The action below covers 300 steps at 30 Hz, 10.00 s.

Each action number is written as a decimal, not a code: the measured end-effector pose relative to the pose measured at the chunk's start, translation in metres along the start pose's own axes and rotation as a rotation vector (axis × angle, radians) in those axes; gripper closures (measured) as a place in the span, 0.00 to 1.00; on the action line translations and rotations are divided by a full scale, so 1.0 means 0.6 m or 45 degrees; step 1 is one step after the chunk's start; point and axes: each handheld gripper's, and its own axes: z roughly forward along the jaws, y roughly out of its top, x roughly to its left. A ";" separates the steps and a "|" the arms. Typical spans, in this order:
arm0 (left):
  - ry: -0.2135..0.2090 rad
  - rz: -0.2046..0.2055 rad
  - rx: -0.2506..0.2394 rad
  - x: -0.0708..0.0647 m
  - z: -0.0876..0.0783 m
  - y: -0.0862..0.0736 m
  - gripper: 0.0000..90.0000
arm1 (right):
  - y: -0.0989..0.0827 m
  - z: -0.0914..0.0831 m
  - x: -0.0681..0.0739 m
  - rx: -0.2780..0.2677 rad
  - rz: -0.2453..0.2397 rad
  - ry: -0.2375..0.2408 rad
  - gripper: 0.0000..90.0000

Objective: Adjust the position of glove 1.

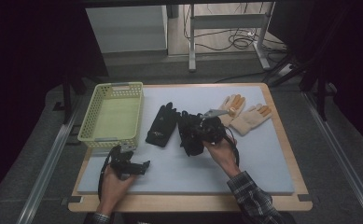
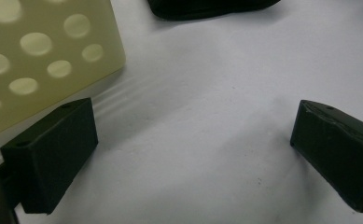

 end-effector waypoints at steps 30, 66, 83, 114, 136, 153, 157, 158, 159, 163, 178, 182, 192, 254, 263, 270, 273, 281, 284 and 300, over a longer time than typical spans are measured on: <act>0.000 0.000 -0.001 0.000 0.000 0.000 0.01 | -0.158 -0.046 0.012 0.141 -0.142 0.014 0.88; -0.002 -0.003 -0.002 0.000 0.000 0.000 0.01 | 0.072 0.216 0.036 0.153 -0.248 0.111 0.37; -0.004 -0.005 -0.002 0.000 0.000 0.000 0.01 | 0.072 0.256 0.033 0.221 -0.204 0.128 0.63; -0.002 -0.002 -0.001 0.000 0.000 0.000 0.01 | 0.107 0.149 0.046 0.110 -0.296 0.160 0.96; -0.002 -0.005 -0.005 0.000 0.000 0.000 0.01 | 0.056 -0.034 0.047 0.064 -0.379 0.137 0.96; 0.000 0.007 0.004 0.001 0.000 0.000 0.01 | -0.053 -0.003 0.022 0.133 -0.326 0.170 0.68; 0.000 0.005 0.002 0.001 0.000 0.000 0.01 | -0.049 -0.021 0.016 0.103 -0.318 0.155 0.62; 0.000 0.005 0.002 0.001 0.000 0.000 0.01 | -0.051 -0.026 0.014 0.097 -0.315 0.144 0.60; 0.000 0.002 0.002 0.000 0.000 0.000 0.01 | -0.055 -0.034 0.008 0.088 -0.305 0.126 0.60; 0.000 0.005 0.004 0.000 0.000 0.000 0.01 | -0.072 -0.052 -0.009 0.059 -0.241 0.080 0.58; 0.001 0.005 0.003 0.000 0.000 0.000 0.01 | -0.157 -0.076 -0.015 0.123 -0.171 0.116 0.93; 0.001 0.005 0.003 0.000 0.000 0.000 0.01 | -0.168 -0.071 -0.007 0.134 -0.173 0.167 0.98; 0.001 0.005 0.003 0.000 0.000 0.000 0.01 | -0.168 -0.048 0.021 0.133 -0.208 0.217 0.98; -0.006 -0.003 0.009 0.001 0.001 0.001 0.01 | -0.155 -0.080 -0.033 0.087 -0.144 -0.066 0.30; -0.024 0.013 0.014 0.002 0.000 0.001 0.00 | -0.185 -0.097 -0.075 0.124 -0.101 -0.167 0.16; -0.062 0.051 0.016 0.003 -0.006 0.000 0.00 | -0.194 -0.097 -0.089 0.159 -0.074 -0.188 0.06; -0.100 0.056 -0.013 0.002 -0.016 0.004 0.00 | -0.194 -0.096 -0.093 0.168 -0.051 -0.188 0.05; -0.204 0.122 -0.024 -0.026 -0.018 0.033 0.00 | -0.195 -0.096 -0.092 0.166 -0.052 -0.189 0.05; -0.242 0.147 -0.008 -0.042 -0.007 0.051 0.00 | -0.195 -0.096 -0.092 0.166 -0.052 -0.190 0.05; -0.294 0.242 0.042 -0.111 0.064 0.169 0.00 | -0.196 -0.096 -0.092 0.164 -0.053 -0.191 0.05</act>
